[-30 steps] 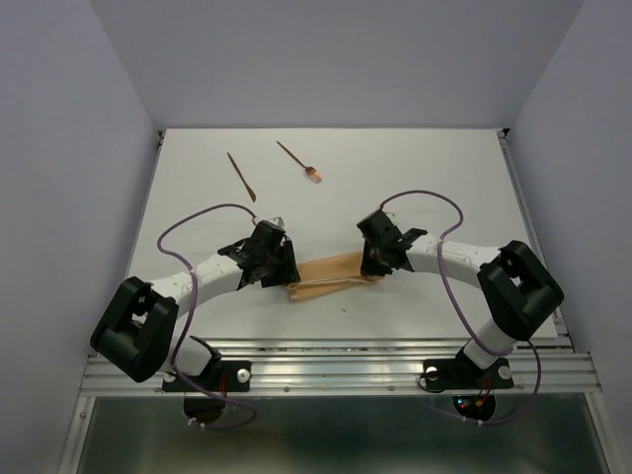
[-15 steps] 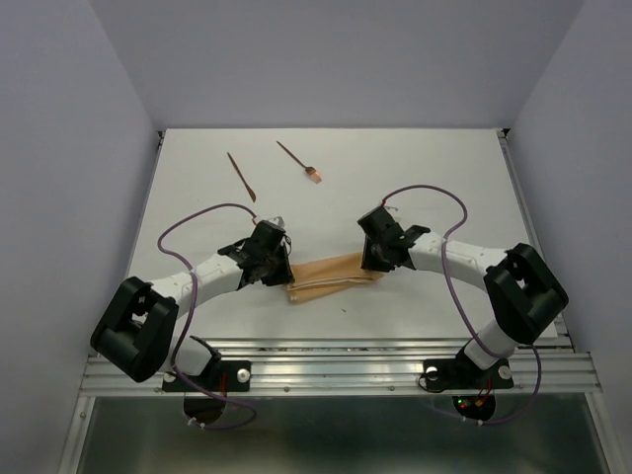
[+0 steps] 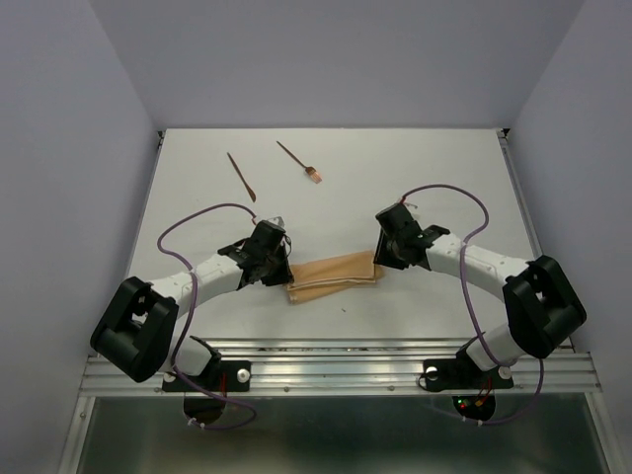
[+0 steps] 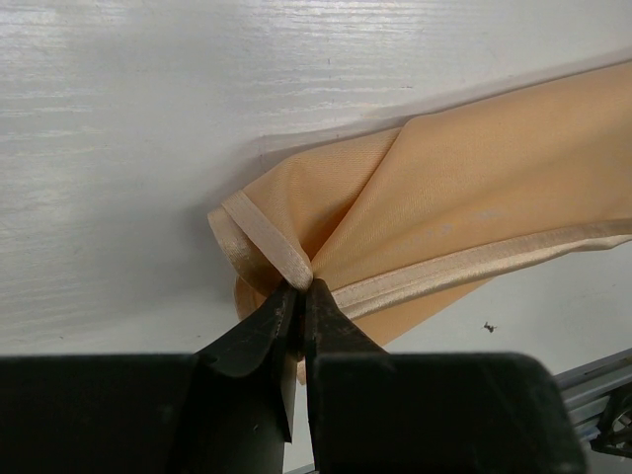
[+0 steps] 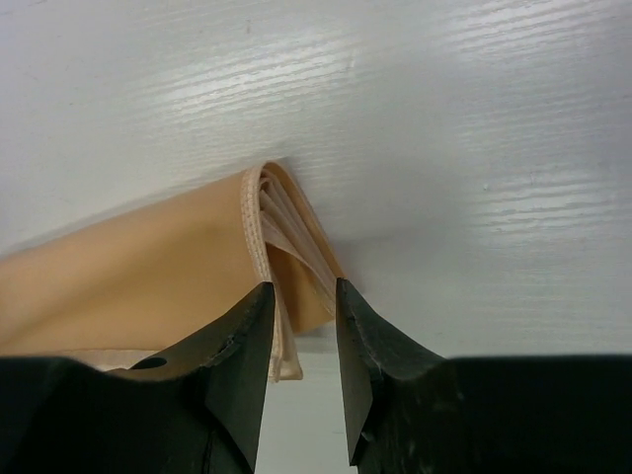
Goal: Fold the napkin into a case and place the utensils inside
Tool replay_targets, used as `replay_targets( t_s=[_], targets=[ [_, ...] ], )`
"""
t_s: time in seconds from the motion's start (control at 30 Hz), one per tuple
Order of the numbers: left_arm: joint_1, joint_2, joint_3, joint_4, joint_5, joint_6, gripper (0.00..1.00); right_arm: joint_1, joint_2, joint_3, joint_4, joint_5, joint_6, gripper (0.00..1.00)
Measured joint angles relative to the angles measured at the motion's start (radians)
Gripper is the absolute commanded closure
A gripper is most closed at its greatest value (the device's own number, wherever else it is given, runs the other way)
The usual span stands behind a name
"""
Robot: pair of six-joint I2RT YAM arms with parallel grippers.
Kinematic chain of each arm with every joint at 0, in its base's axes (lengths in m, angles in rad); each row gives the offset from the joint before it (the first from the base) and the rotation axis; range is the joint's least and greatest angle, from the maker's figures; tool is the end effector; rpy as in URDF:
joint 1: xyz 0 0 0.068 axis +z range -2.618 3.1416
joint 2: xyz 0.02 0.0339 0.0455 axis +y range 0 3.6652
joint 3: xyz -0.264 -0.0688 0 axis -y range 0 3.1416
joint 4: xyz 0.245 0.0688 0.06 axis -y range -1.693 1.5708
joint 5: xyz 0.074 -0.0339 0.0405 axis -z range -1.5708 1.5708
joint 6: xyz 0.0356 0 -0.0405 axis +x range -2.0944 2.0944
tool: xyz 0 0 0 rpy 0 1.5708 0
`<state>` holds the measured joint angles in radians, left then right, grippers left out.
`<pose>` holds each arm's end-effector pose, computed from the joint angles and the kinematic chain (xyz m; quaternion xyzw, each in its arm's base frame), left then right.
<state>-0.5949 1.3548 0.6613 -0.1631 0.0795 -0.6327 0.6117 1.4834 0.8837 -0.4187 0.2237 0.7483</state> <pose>0.2153 -0.1491 0.1782 -0.0038 0.9363 -0.2316 0.2641 0.2420 0.1601 0.1952 0.0956 0.9518 0.0869 0.2782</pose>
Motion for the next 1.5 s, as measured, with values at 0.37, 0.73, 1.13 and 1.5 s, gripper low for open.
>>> replay_targets(
  t_s=[0.37, 0.73, 1.13, 1.5],
  targets=[
    [0.000, 0.000, 0.000, 0.000, 0.000, 0.000, 0.94, -0.108, -0.009, -0.085, 0.038, -0.115, -0.002, 0.64],
    [0.000, 0.005, 0.000, 0.000, 0.002, 0.001, 0.94, -0.107, -0.018, -0.126, 0.098, -0.179, -0.001, 0.68],
    [0.000, 0.006, 0.000, 0.000, 0.001, 0.001, 0.94, -0.107, -0.156, -0.146, 0.105, -0.172, -0.001, 0.83],
    [0.000, 0.017, 0.000, 0.001, 0.001, 0.000, 0.94, -0.107, -0.088, -0.146, 0.133, -0.207, -0.002, 0.92]
  ],
)
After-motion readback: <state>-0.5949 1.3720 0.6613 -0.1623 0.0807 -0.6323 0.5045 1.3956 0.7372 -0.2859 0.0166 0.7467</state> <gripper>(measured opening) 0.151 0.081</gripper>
